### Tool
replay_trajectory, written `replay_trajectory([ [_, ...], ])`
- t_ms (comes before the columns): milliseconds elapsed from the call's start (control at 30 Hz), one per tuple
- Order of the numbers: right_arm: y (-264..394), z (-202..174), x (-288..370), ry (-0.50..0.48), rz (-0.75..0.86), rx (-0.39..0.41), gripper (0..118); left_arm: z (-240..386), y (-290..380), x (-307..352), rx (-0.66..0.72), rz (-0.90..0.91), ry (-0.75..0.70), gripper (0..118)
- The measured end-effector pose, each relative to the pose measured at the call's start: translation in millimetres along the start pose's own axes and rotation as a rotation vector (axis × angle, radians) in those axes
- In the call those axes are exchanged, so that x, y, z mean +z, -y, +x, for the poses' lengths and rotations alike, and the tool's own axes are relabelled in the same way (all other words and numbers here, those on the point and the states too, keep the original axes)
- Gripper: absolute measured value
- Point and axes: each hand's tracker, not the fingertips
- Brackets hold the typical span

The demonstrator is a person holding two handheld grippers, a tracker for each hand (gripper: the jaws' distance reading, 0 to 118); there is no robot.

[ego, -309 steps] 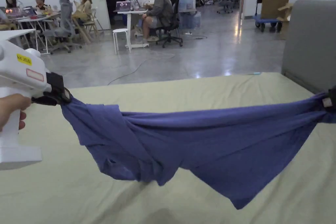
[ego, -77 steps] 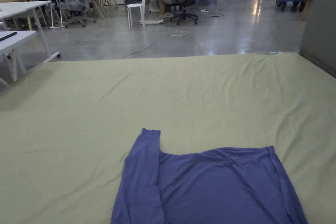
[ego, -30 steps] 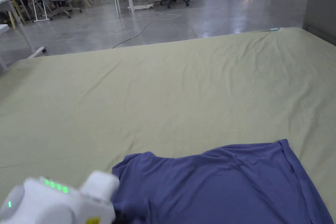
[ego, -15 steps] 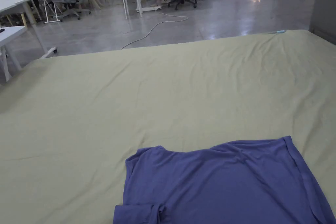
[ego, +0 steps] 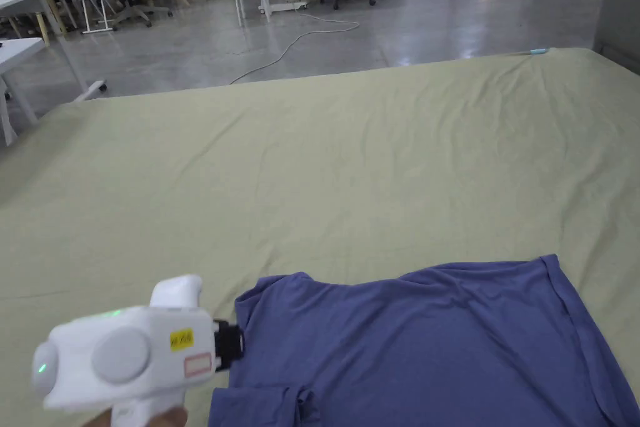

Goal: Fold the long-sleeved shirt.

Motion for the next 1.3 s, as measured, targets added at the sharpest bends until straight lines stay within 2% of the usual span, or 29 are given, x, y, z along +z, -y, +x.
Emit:
replay_trajectory([
  [33,-0.3,-0.3,-0.2,-0.001,-0.001,0.002,0,-8.5,-17.5,-22.8,-0.032,-0.005,-0.043,89],
  [67,-0.5,-0.1,-0.5,-0.005,-0.002,0.000,0,-14.7,-32.8,-43.4,-0.073,0.029,-0.134,89],
  [100,-0.6,0.6,-0.6,-0.009,-0.003,-0.007,0,-18.6,-43.1,-65.4,-0.072,0.008,-0.173,102],
  [167,-2.1,-0.3,1.6,-0.015,-0.002,-0.027,0,-27.8,-53.0,-102.7,-0.094,0.044,-0.299,118],
  [267,-3.0,0.9,3.1,-0.011,0.000,-0.040,0,-35.8,-56.8,-153.6,-0.154,-0.076,-0.307,114],
  [300,-3.5,1.3,3.4,-0.010,0.000,-0.042,0,-38.9,-56.4,-159.0,-0.143,-0.076,-0.292,110],
  [333,-5.7,1.0,4.5,-0.003,-0.003,-0.044,0,-40.4,-53.2,-164.6,-0.125,-0.101,-0.248,91],
  [367,-9.4,-0.4,7.0,0.014,-0.003,-0.037,0,-34.3,-49.1,-167.6,-0.144,-0.107,-0.269,82],
  [400,-15.0,0.2,8.4,0.016,0.000,-0.027,0,-30.2,-48.0,-159.5,-0.213,-0.070,-0.304,82],
  [433,-25.6,2.0,10.4,-0.006,0.010,-0.031,0,-21.6,-48.4,-150.0,-0.255,-0.055,-0.320,66],
  [467,-42.1,3.6,9.8,-0.045,0.026,-0.043,0,-14.4,-46.0,-143.5,-0.294,-0.046,-0.319,34],
  [500,-61.8,3.0,6.0,-0.042,0.021,-0.019,0,-9.8,-44.6,-139.8,-0.305,-0.046,-0.315,5],
  [567,-117.9,1.8,-6.9,0.024,0.094,0.084,0,-1.0,-46.5,-140.9,-0.269,-0.081,-0.238,3],
  [600,-144.2,2.6,-12.8,0.023,0.136,0.085,0,0.2,-48.0,-138.8,-0.260,-0.089,-0.203,3],
  [633,-180.0,7.9,-24.1,0.000,0.179,0.047,33,-1.1,-50.9,-133.8,-0.241,-0.082,-0.188,3],
  [667,-207.3,12.3,-35.5,-0.006,0.188,0.011,82,-1.7,-53.6,-129.3,-0.232,-0.075,-0.188,3],
  [700,-241.0,15.2,-52.6,-0.008,0.176,-0.049,118,1.5,-55.3,-123.9,-0.228,-0.070,-0.193,3],
  [733,-269.8,18.6,-71.4,0.031,0.158,-0.055,113,0.6,-57.2,-119.2,-0.193,-0.097,-0.160,3],
  [767,-288.3,19.7,-85.7,-0.028,0.260,-0.098,113,-1.2,-61.3,-114.7,-0.184,-0.093,-0.155,3],
  [800,-306.4,33.3,-105.6,0.062,0.187,-0.069,113,-3.9,-65.6,-109.7,-0.154,-0.091,-0.145,3],
  [867,-328.1,39.9,-145.5,0.186,0.086,-0.062,113,-2.1,-69.0,-95.9,-0.118,-0.074,-0.120,3],
  [900,-333.2,42.2,-164.7,0.236,0.020,-0.041,108,-1.1,-70.3,-92.8,-0.124,-0.076,-0.118,3],
  [967,-333.9,21.2,-171.4,0.305,-0.071,0.012,70,-1.8,-74.9,-88.4,-0.128,-0.074,-0.123,3],
  [1000,-328.0,17.1,-177.8,0.321,-0.103,0.053,69,-0.5,-75.1,-86.0,-0.127,-0.078,-0.119,3],
  [1033,-327.7,14.8,-180.1,0.299,-0.102,0.073,49,0.2,-75.7,-83.3,-0.128,-0.080,-0.114,3],
  [1067,-328.9,14.3,-169.2,0.316,-0.014,0.079,36,0.6,-75.7,-80.8,-0.123,-0.078,-0.107,3],
  [1133,-323.3,17.3,-154.5,0.258,-0.018,0.054,0,-3.5,-80.2,-75.4,-0.115,-0.078,-0.096,3],
  [1167,-315.7,17.6,-143.5,0.229,0.002,0.038,0,-2.3,-79.7,-70.1,-0.114,-0.075,-0.095,3],
  [1300,-281.0,-8.4,-56.1,0.118,0.141,0.110,0,1.6,-76.6,-25.9,-0.102,-0.038,-0.043,3],
])
